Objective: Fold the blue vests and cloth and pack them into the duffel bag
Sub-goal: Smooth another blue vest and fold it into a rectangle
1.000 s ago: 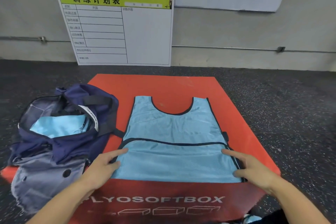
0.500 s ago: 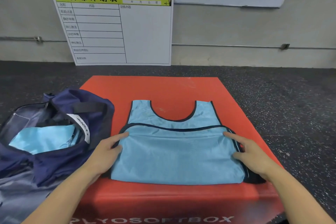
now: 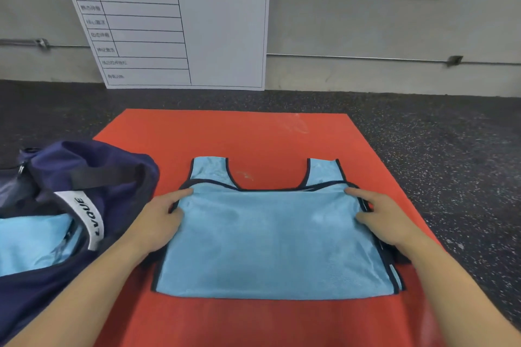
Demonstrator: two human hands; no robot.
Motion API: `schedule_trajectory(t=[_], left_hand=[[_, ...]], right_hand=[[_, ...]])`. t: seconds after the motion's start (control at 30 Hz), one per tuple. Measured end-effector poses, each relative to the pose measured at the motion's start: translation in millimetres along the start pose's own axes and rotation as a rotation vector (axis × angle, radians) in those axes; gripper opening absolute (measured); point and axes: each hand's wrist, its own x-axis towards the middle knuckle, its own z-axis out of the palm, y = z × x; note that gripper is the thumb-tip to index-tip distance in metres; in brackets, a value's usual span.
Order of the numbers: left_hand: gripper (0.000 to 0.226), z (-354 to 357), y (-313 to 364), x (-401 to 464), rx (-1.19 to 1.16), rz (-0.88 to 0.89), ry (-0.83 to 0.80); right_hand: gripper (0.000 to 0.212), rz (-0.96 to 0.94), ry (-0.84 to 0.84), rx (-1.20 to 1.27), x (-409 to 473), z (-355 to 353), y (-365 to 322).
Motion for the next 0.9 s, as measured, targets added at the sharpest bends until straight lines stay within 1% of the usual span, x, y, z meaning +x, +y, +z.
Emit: schedule_trajectory(t=[0.03, 0.17, 0.3, 0.43, 0.53, 0.67, 0.8, 0.9], left_hand=[[0.053, 0.7, -0.1, 4.5, -0.005, -0.008, 0.01], [0.053, 4.2, -4.3, 16.9, 0.012, -0.026, -0.034], [0.053, 8.6, -1.1, 28.9, -0.019, -0.018, 0.038], [0.055, 18.8, -1.3, 36.7, -0.023, -0.065, 0.053], [0.054, 21.1, 3.6, 39.1, -0.017, -0.057, 0.055], [0.055, 20.0, 6.6, 45.2, 0.085, -0.037, 0.057], [0.058, 24.2, -1.2, 54.2, 0.294, 0.025, 0.049], [0.06, 25.7, 3.3, 53.7, 0.431, 0.013, 0.037]], right_hand=[[0.065, -0.002, 0.016, -0.006, 5.8, 0.6, -2.2], [0.065, 0.024, -0.009, -0.034, 23.9, 9.5, -7.9], [0.065, 0.024, 0.029, -0.016, 40.3, 12.0, -9.1], [0.065, 0.02, 0.059, -0.019, 51.5, 18.3, -11.0], [0.066, -0.017, 0.047, -0.044, 56.5, 19.6, -13.1], [0.068, -0.048, 0.103, -0.153, 67.5, 22.7, -9.6], [0.075, -0.087, 0.144, -0.277, 81.7, 30.2, -0.5], [0.072, -0.091, 0.186, -0.389, 84.5, 35.4, 1.3]])
